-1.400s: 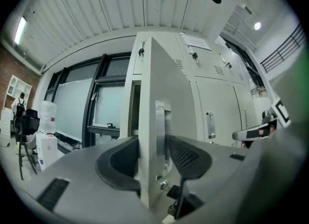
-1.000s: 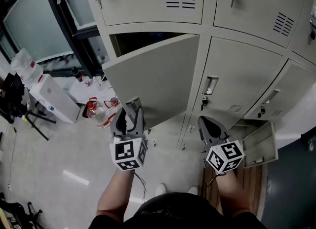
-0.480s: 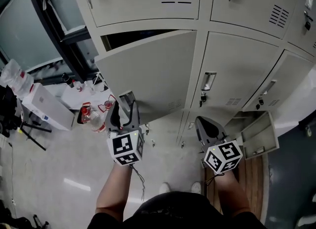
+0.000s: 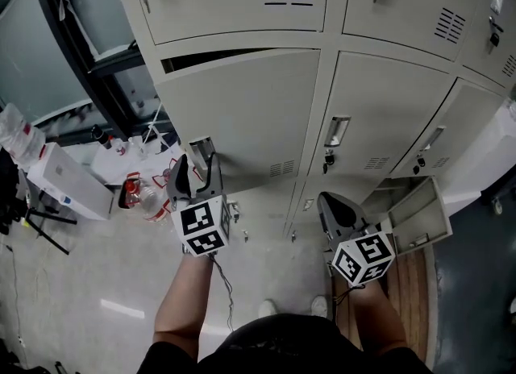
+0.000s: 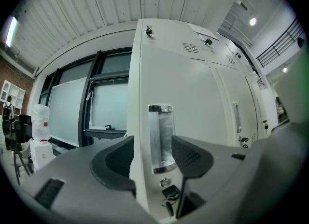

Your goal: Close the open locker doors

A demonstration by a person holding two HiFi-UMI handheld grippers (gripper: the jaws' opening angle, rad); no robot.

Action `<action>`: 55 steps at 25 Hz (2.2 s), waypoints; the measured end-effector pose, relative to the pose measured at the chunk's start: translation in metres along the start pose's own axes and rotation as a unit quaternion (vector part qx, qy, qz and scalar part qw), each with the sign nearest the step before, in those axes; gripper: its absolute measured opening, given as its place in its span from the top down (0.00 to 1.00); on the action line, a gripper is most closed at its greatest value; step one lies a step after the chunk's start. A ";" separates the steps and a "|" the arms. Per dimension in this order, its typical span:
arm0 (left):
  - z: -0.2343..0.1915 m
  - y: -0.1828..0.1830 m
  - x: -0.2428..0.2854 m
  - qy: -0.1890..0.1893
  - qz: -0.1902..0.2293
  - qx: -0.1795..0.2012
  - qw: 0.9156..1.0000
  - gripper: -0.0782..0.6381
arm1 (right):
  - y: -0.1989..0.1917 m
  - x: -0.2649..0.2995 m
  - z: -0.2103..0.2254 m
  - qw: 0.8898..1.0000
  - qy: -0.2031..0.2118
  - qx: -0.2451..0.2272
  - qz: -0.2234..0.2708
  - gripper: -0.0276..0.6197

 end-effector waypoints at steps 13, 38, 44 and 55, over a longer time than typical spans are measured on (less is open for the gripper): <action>-0.008 -0.002 0.033 -0.006 -0.002 0.005 1.000 0.58 | -0.005 0.002 0.000 1.000 -0.018 -0.002 -0.007 0.96; -0.008 -0.003 0.053 0.003 -0.010 0.001 1.000 0.58 | -0.012 0.001 0.005 0.999 -0.032 0.007 -0.008 0.96; -0.007 -0.002 0.049 -0.003 -0.009 0.003 1.000 0.59 | -0.011 0.000 0.003 0.999 -0.030 0.006 -0.009 0.96; -0.004 0.003 0.023 -0.023 0.010 -0.011 1.000 0.84 | -0.011 -0.007 -0.006 1.000 -0.026 -0.001 -0.008 0.96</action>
Point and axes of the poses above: the fingertips, and each gripper's own axes: x forward along the fingers, z to its right, y out of its top, the point moved 4 cm from there along -x, backward along the fingers, and after that the axes turned 12 degrees about x, right-handed, at the moved point
